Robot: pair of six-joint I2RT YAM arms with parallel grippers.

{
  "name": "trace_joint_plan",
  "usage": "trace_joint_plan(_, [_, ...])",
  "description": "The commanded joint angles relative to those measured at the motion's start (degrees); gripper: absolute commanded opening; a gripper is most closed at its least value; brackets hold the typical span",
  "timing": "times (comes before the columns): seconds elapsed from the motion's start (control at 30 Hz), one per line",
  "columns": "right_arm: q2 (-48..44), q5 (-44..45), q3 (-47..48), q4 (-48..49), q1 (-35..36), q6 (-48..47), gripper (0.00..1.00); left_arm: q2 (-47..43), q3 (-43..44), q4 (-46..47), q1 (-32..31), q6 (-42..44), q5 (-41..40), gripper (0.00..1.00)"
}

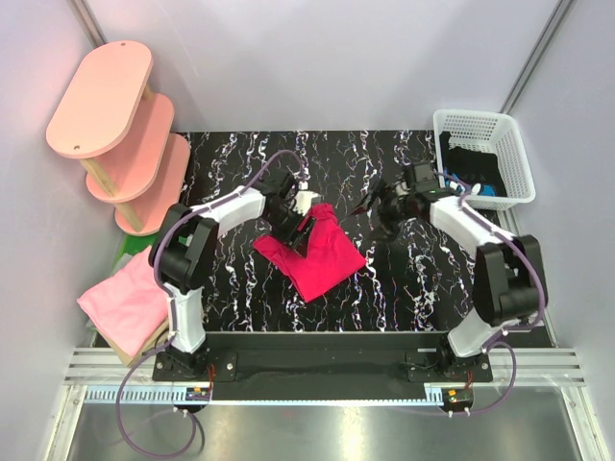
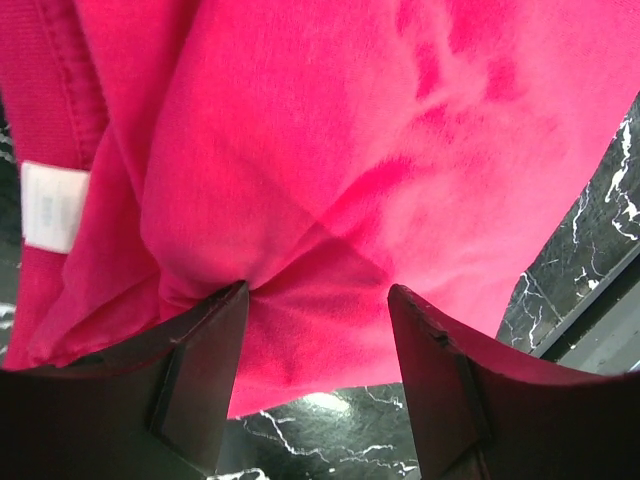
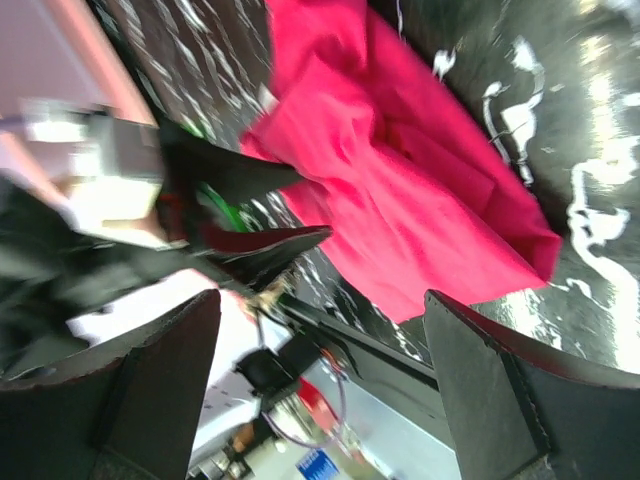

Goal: Fold and stack the t-shirts
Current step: Put the neatly folded tshirt into the corner of the board with the left arm

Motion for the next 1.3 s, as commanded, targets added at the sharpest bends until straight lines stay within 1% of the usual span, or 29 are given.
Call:
trace_joint_plan(0.0, [6.6,-2.3,4.4,2.6,6.4,-1.0,0.90,-5.2,5.4,-3.1,1.5,-0.8,-2.5,0.66])
trace_joint_plan(0.07, [8.9,-2.0,5.9,2.8,7.9,-0.8,0.90,-8.1,6.5,-3.9,3.6,-1.3,-2.2,0.71])
trace_joint_plan(0.17, [13.2,-2.0,8.1,3.7,10.7,0.0,0.90,-12.8,5.6,-4.0,7.1,-1.7,-3.2,0.79])
trace_joint_plan(0.3, [16.5,-2.5,11.4,4.5,12.2,0.5,0.89,-15.1,0.9,-4.0,11.1,-0.7,-5.3,0.87])
trace_joint_plan(0.37, [17.8,-2.5,12.4,4.5,12.7,0.5,0.89,-15.0,-0.4,-4.0,12.8,-0.2,-6.0,0.90])
trace_joint_plan(0.5, [20.0,-2.0,13.7,4.6,12.6,0.5,0.89,-12.3,-2.6,-4.0,14.7,0.2,-3.8,0.89])
trace_joint_plan(0.73, [22.3,-1.1,12.8,4.6,12.6,-0.2,0.89,-6.4,-2.8,-3.5,15.1,0.0,-0.4,0.88])
trace_joint_plan(0.9, [22.4,-1.1,12.5,4.7,12.6,-0.3,0.89,-3.8,-3.4,-2.4,16.2,-0.7,2.7,0.89])
trace_joint_plan(1.27, [21.6,-1.2,11.5,4.6,12.6,-0.8,0.88,2.6,-3.1,-2.2,17.9,-0.5,9.0,0.89])
